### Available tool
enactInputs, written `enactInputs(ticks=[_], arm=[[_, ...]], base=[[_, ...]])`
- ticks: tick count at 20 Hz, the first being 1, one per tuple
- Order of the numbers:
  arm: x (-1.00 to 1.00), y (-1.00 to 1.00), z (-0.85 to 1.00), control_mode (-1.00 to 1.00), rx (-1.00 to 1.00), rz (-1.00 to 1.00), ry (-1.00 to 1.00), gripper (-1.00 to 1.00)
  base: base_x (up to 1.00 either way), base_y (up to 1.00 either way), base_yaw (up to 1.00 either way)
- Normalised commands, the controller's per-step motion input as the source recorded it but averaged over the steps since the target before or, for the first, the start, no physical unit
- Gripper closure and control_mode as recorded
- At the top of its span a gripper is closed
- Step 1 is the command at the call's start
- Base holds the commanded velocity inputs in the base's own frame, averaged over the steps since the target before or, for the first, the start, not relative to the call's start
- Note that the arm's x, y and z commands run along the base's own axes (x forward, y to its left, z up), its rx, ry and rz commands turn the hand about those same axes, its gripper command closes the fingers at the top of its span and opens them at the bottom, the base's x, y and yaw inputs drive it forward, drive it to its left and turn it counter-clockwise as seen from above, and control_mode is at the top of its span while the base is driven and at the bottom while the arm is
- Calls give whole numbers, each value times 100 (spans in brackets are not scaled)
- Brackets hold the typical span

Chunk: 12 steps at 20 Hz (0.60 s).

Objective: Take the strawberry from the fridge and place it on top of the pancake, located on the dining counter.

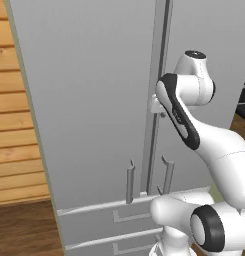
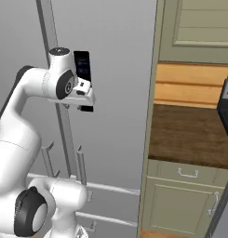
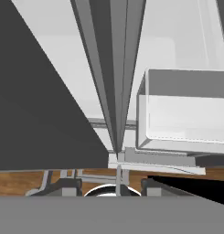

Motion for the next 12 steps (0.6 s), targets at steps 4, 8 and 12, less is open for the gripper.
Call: enactInputs(ticks=[4, 8, 12], arm=[[0, 0, 0, 100, 0, 0, 0, -100], [0, 0, 0, 100, 0, 0, 0, -100], [0, 0, 0, 100, 0, 0, 0, -100]], base=[[0, 0, 0], [-40, 2, 0], [-70, 22, 0]])
